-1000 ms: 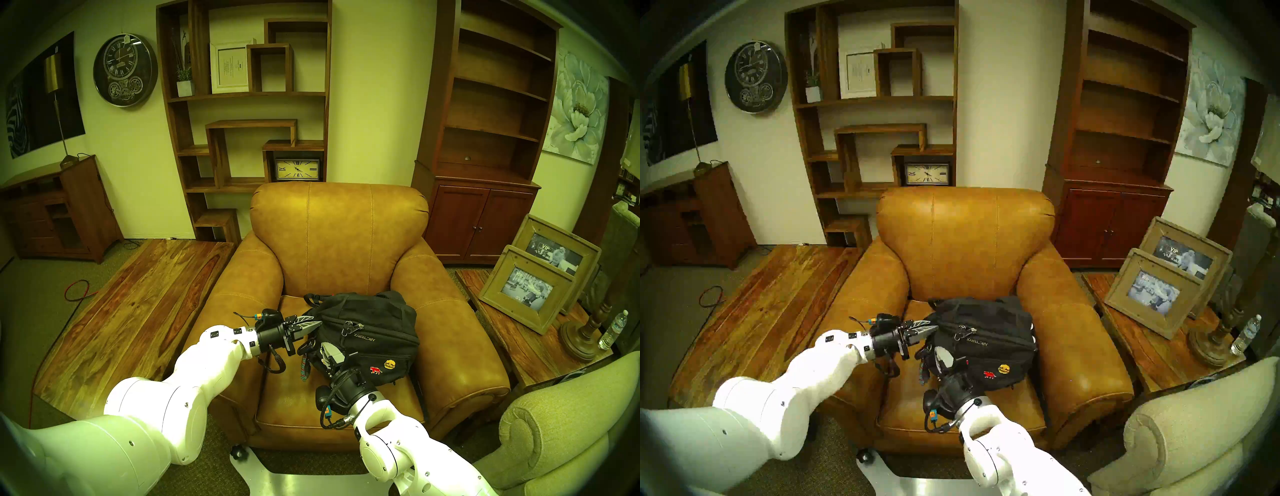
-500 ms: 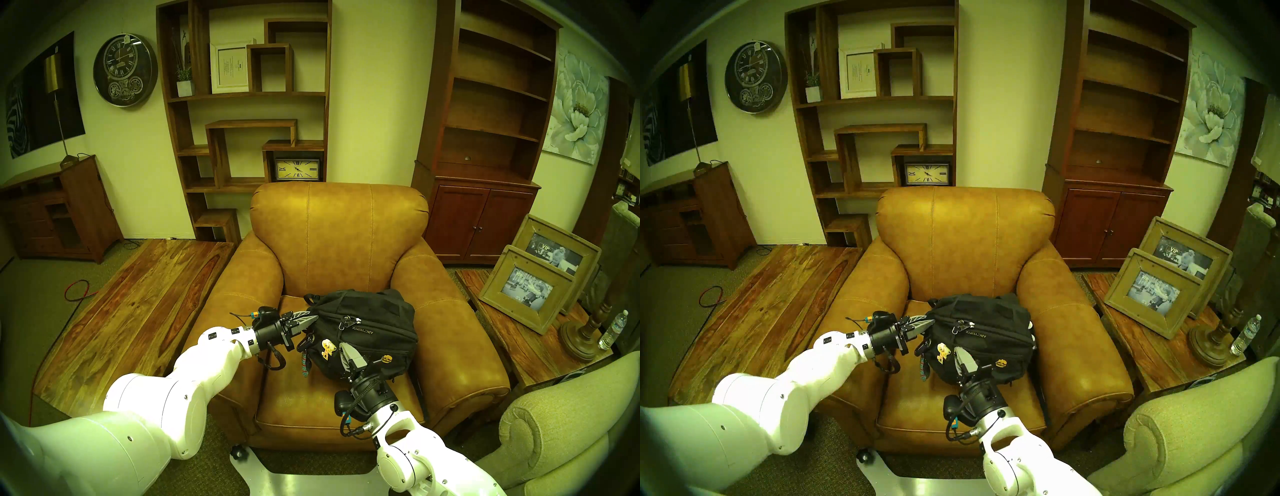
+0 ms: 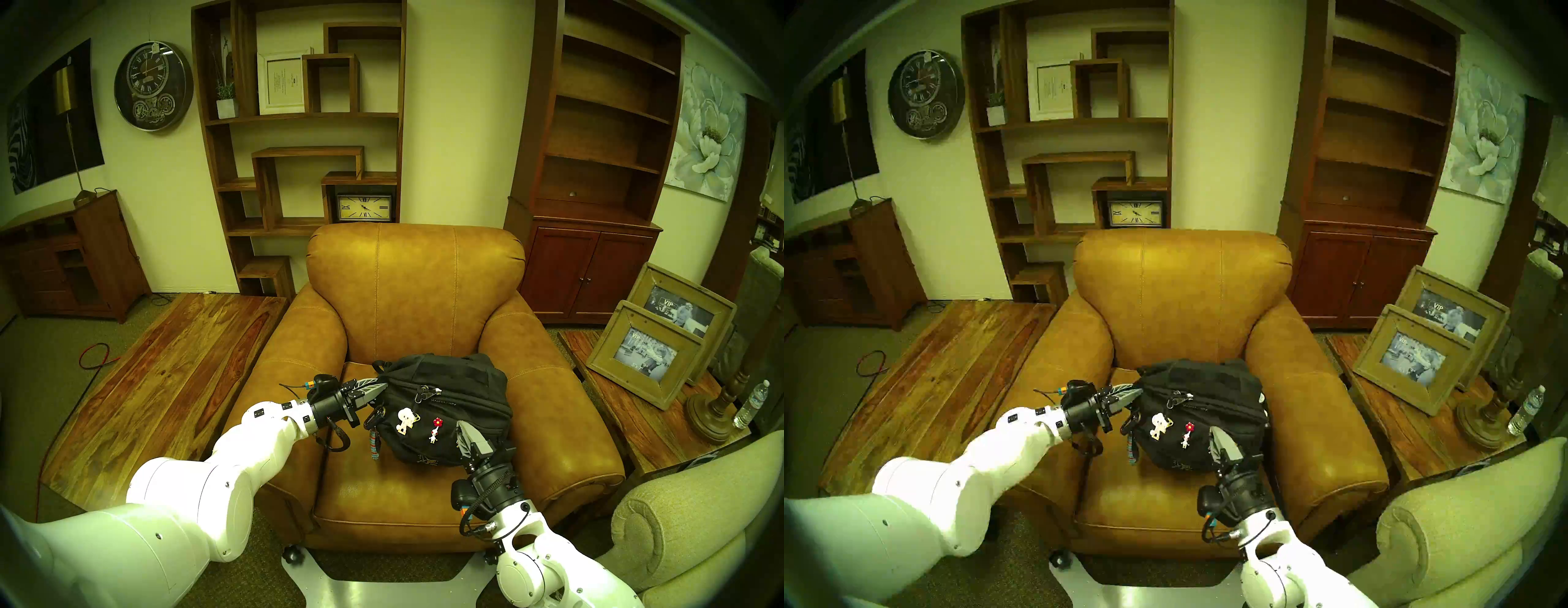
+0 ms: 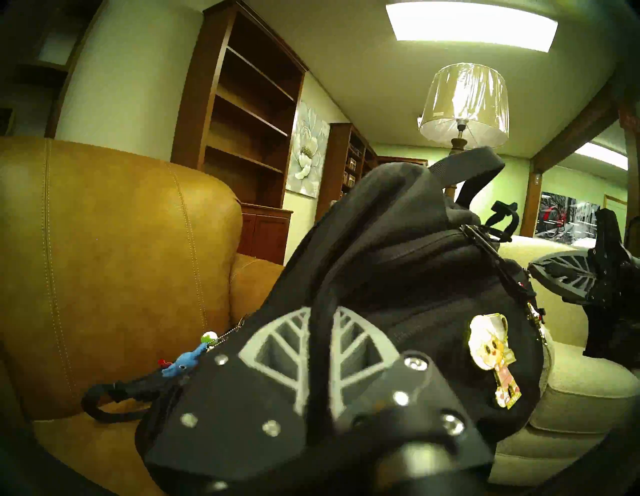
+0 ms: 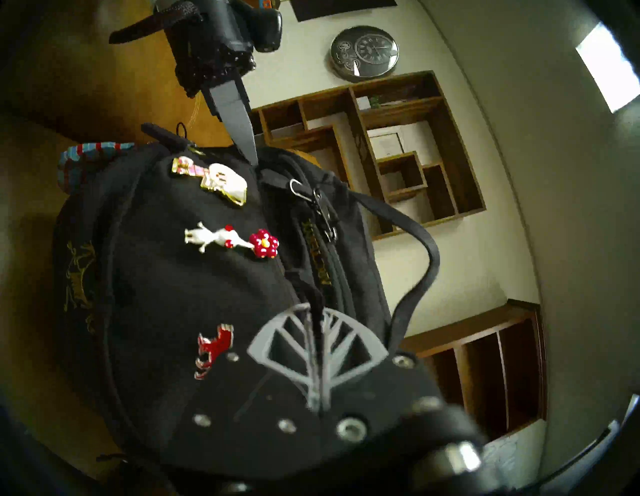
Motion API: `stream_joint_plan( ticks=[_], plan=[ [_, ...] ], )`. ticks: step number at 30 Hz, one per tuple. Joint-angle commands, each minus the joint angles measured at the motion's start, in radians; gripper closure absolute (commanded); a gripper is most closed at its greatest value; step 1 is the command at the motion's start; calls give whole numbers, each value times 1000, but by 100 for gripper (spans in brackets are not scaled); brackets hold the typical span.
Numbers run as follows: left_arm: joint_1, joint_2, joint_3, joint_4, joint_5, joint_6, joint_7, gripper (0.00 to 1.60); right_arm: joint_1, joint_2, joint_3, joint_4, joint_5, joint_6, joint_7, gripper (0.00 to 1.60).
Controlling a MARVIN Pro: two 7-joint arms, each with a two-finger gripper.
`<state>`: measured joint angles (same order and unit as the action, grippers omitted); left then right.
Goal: Close a bag with a zipper
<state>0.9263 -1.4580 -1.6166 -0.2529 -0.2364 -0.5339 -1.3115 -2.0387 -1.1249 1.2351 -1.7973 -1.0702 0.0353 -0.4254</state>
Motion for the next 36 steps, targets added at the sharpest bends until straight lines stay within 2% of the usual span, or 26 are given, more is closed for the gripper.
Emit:
stream_joint_plan(
  ticks=[1, 2, 4, 6, 10, 13, 18, 24, 30, 36],
  plan=[
    [-35, 10, -28, -7, -36, -4, -59, 160, -67, 3, 75, -58, 109, -56, -84, 160],
    [-35, 4, -35, -11, -41, -3, -37, 160, -78, 11, 92, -57, 152, -104, -102, 160],
    [-38, 2, -38, -11, -42, -2, -38, 160, -94, 23, 111, -56, 177, -129, -112, 160],
    [-40, 0, -40, -13, -39, -5, -23, 160, -109, 40, 138, -51, 233, -180, -116, 160],
    [-42, -2, -47, -10, -40, -7, -12, 160, -112, 75, 179, -22, 278, -244, -120, 160],
    [-45, -3, -54, -10, -40, -10, -5, 160, -89, 92, 206, 36, 302, -305, -119, 160],
    [-54, -6, -66, -7, -42, -2, 12, 160, -21, 93, 221, 157, 309, -371, -118, 160],
    [-66, -1, -83, -7, -45, 6, 9, 160, 50, 76, 216, 259, 317, -448, -134, 160],
    [-72, 0, -101, -6, -47, 20, 3, 160, 125, 61, 207, 363, 290, -500, -165, 160],
    [-73, 11, -112, -2, -39, 31, -5, 160, 161, 64, 233, 462, 284, -536, -201, 160]
  ],
)
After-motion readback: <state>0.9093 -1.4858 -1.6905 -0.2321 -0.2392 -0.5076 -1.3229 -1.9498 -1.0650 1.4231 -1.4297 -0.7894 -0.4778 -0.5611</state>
